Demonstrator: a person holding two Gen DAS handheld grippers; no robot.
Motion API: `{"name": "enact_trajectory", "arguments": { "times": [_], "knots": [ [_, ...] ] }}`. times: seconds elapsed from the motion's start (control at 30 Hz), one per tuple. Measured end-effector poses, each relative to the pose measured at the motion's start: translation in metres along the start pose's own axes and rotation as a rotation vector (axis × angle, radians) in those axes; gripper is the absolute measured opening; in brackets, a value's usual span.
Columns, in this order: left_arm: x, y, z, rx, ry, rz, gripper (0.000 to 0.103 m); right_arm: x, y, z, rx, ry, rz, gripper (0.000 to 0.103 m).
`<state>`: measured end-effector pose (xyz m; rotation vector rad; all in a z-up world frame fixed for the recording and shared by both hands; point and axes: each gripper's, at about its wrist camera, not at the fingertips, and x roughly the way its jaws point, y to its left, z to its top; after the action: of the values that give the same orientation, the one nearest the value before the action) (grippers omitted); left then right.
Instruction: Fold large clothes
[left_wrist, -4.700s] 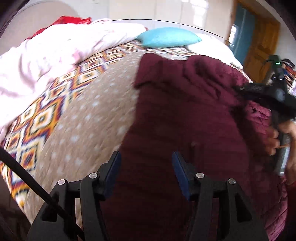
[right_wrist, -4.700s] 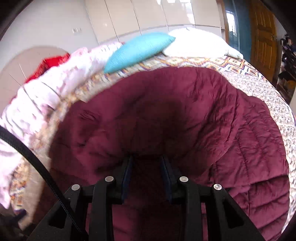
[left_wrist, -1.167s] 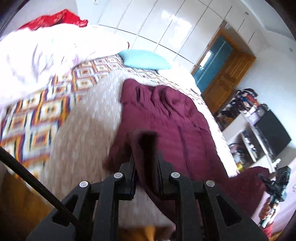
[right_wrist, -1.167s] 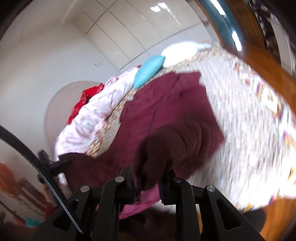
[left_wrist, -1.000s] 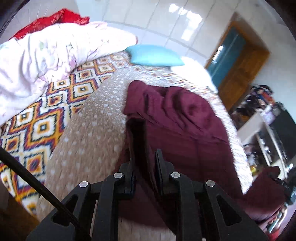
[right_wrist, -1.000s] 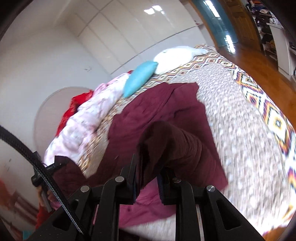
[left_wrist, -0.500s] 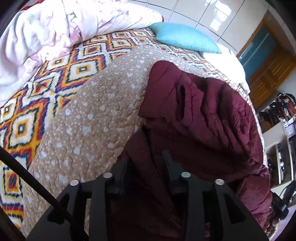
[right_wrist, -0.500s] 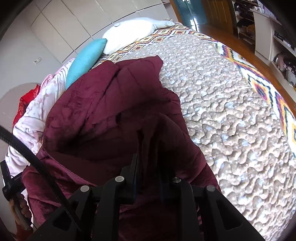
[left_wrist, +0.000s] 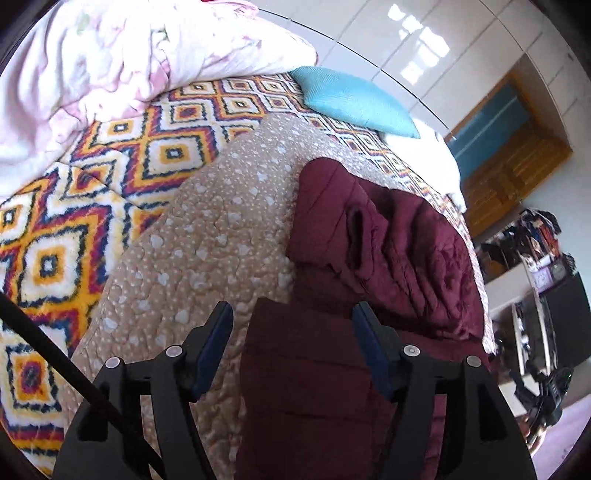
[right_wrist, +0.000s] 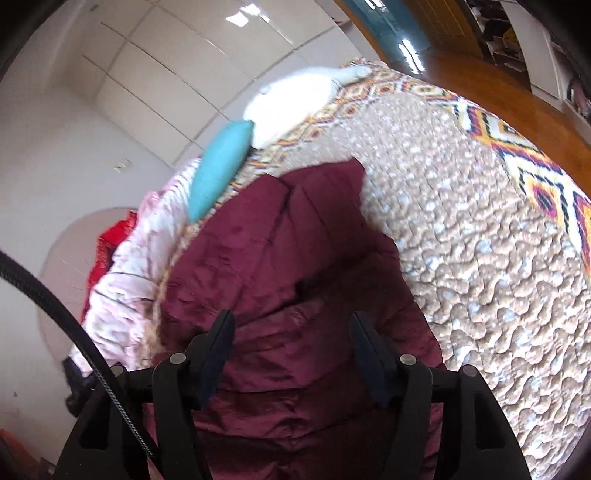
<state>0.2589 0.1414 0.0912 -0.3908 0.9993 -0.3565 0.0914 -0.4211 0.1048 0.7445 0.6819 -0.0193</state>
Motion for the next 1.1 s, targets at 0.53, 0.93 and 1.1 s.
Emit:
{"name": "enact_trajectory", "arguments": {
  "times": [0.53, 0.93, 1.1],
  "knots": [
    [0.065, 0.008, -0.011, 0.034, 0.31, -0.167, 0.072, 0.062, -0.028, 0.002, -0.177, 0.141, -0.301, 0.089],
    [0.036, -0.057, -0.036, 0.307, 0.166, 0.032, 0.032, 0.046, 0.002, -0.028, -0.316, 0.096, -0.406, 0.027],
    [-0.027, -0.07, -0.045, 0.339, 0.018, 0.042, 0.027, 0.002, 0.031, -0.037, -0.394, 0.031, -0.413, 0.021]
  ]
}}
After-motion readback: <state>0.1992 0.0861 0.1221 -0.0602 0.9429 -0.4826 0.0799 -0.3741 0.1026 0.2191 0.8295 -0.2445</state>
